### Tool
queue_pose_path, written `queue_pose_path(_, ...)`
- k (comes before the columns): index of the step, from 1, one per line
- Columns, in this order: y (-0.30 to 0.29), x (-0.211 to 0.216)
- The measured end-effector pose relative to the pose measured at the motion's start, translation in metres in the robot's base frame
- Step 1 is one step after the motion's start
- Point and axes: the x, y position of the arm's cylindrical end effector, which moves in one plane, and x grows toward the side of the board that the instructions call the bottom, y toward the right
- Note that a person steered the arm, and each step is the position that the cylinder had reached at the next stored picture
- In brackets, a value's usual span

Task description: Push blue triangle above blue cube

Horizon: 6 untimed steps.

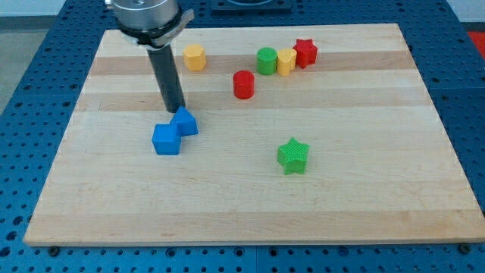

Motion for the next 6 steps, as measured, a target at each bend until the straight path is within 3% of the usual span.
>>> queue_pose_path(2, 0.044, 0.001)
queue_pose_path(6, 0.025, 0.02)
